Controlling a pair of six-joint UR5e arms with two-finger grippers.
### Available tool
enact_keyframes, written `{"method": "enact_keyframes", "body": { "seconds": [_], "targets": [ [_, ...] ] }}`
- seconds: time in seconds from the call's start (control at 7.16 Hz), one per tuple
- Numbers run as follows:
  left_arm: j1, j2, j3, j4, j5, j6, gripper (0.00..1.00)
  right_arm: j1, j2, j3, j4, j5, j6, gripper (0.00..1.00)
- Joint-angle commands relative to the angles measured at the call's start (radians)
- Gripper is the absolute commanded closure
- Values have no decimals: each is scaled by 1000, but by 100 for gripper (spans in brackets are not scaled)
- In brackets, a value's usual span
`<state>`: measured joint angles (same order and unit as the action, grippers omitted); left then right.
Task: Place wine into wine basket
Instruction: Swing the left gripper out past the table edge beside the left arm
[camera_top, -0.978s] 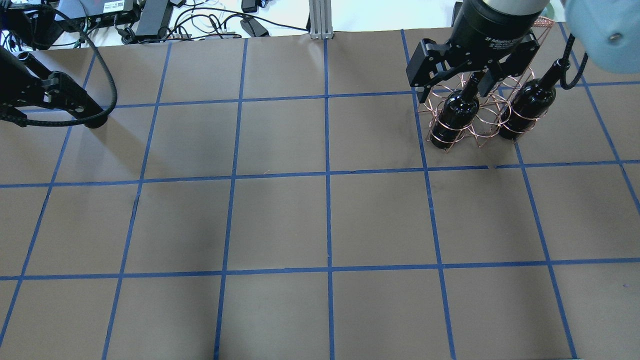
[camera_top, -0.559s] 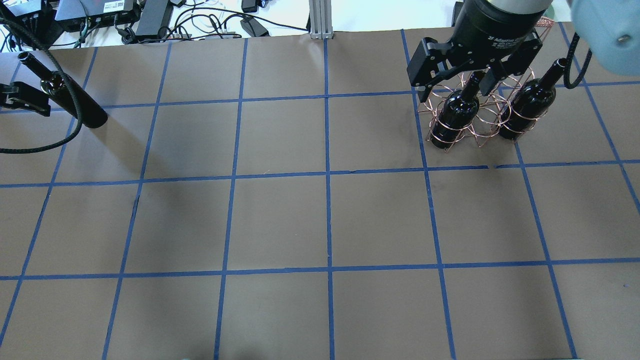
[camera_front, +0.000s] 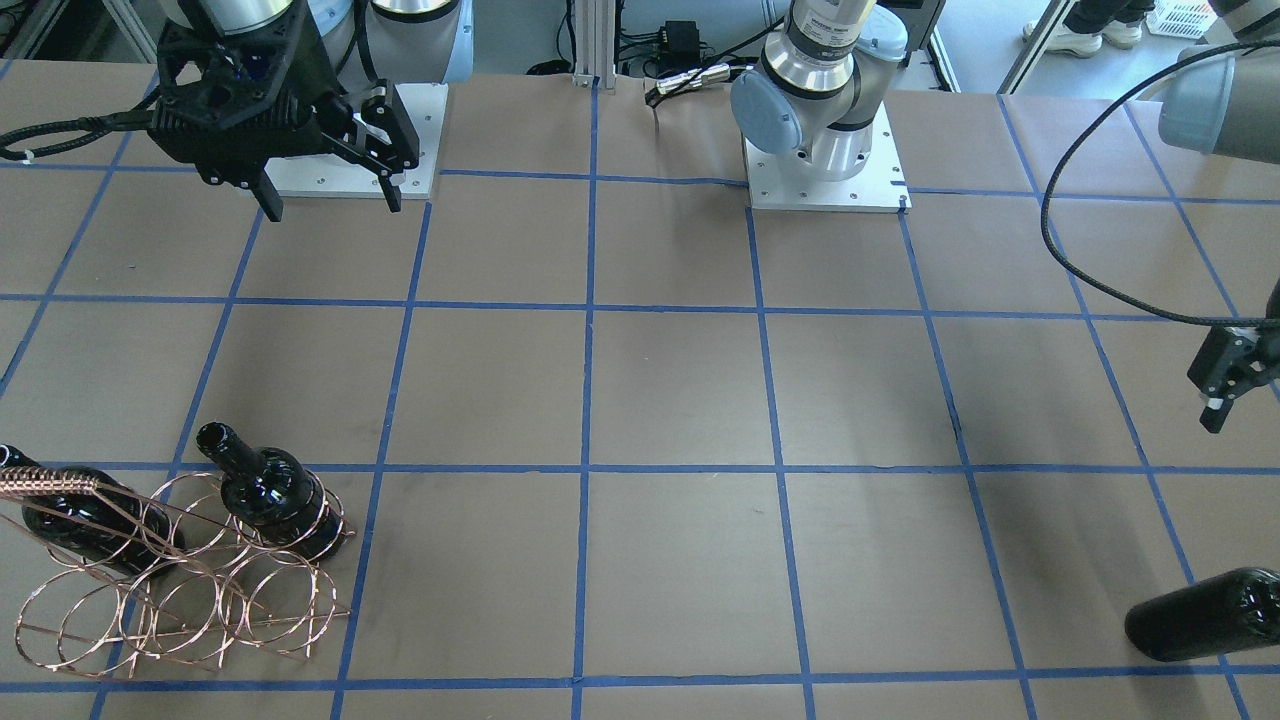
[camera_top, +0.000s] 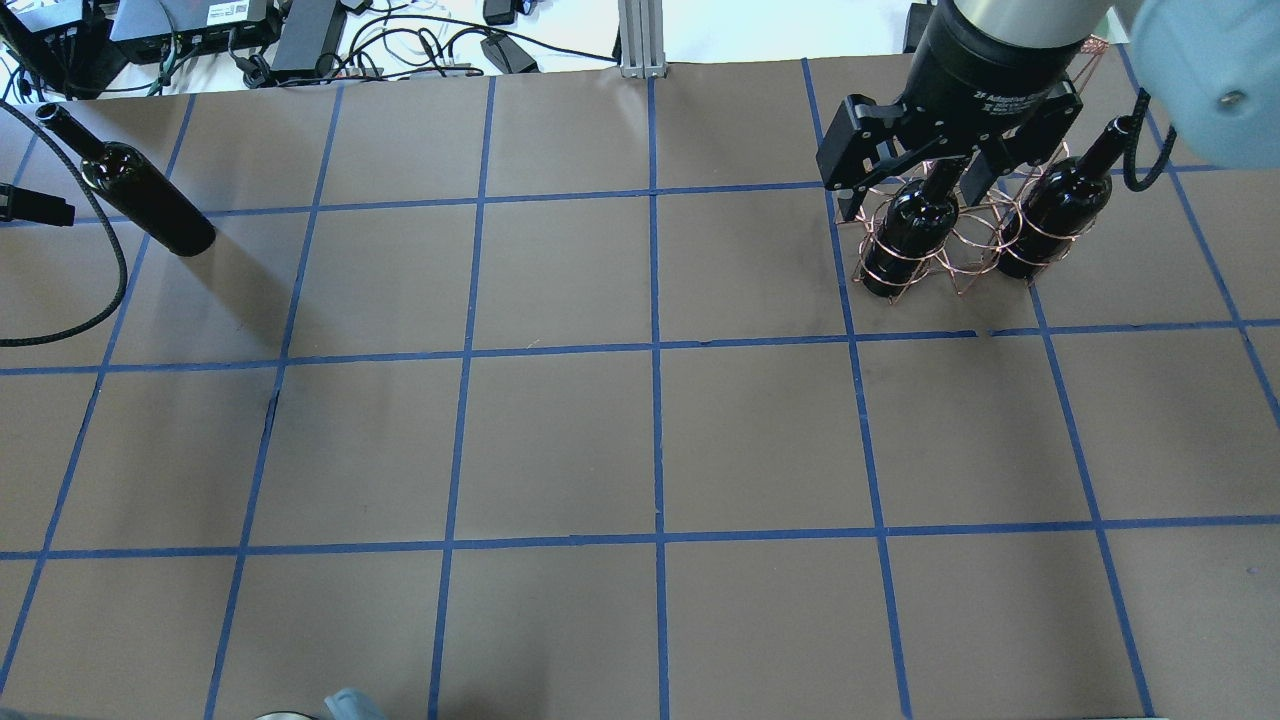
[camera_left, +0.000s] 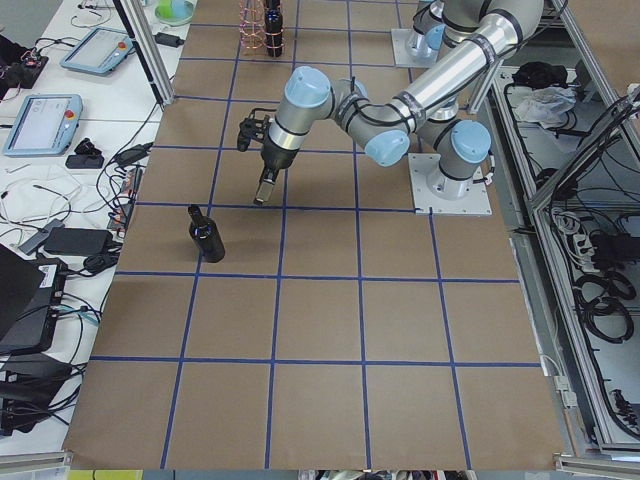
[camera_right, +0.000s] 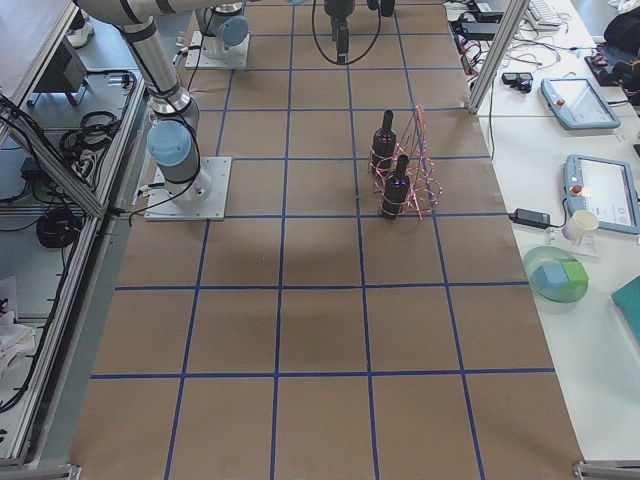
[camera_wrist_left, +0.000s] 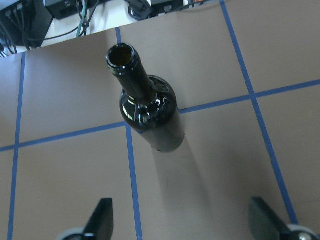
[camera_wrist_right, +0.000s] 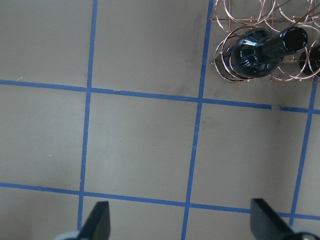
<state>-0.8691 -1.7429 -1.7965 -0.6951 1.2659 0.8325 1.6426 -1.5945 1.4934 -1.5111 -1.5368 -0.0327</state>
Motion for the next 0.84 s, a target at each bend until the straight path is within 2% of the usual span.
{"method": "enact_keyframes", "body": {
  "seconds": [0.0,0.14,0.7],
  "targets": [
    [42,-87,15,95,-114,104,4,-1,-2,7,-21,3,-1,0],
    [42,-110,23,130,-118,105,5,-1,-2,7,-21,-2,-1,0],
    [42,-204,92,169,-295,111,4,-1,-1,7,-29,11,0,0]
  ]
}}
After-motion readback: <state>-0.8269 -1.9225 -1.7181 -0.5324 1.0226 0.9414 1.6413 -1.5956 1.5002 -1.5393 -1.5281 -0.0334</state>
